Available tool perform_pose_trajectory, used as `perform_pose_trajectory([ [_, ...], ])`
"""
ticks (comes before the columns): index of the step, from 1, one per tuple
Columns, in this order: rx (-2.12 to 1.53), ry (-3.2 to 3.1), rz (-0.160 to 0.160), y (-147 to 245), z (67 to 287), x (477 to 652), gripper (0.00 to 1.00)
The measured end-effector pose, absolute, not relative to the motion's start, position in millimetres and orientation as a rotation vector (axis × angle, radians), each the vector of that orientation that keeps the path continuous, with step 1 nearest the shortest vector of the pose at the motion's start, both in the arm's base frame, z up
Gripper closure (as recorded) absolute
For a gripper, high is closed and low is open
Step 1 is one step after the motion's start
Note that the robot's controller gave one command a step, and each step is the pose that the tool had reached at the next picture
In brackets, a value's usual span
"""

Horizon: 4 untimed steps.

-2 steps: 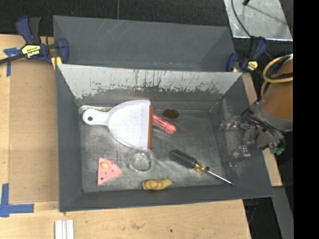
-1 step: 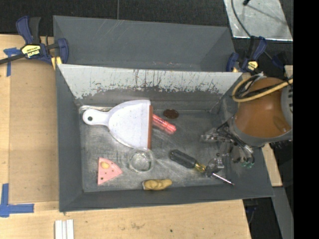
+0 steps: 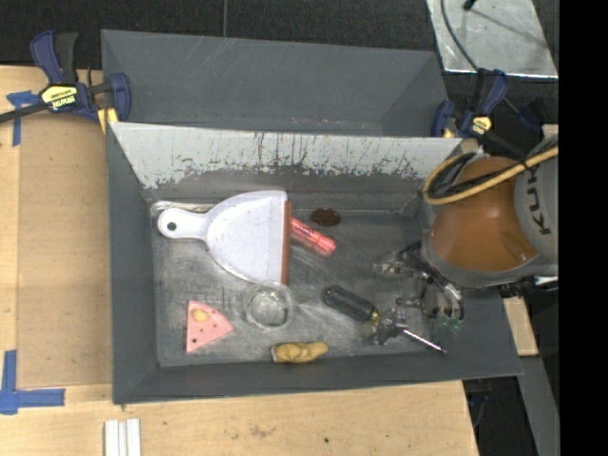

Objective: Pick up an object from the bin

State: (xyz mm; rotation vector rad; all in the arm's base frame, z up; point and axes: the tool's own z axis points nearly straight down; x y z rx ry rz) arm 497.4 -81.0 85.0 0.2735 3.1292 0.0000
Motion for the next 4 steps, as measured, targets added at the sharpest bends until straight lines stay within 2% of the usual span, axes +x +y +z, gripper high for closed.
perform_pose_trajectory([
  [1,0.291,3.124,0.000,-48.4,112.0,507.1,0.00],
  [2,0.418,3.110,0.001,-46.2,80.5,500.4,0.00],
  [3,0.506,3.077,-0.002,-32.0,75.2,508.3,1.00],
  [4,0.506,3.077,-0.002,-32.0,75.2,508.3,1.00],
])
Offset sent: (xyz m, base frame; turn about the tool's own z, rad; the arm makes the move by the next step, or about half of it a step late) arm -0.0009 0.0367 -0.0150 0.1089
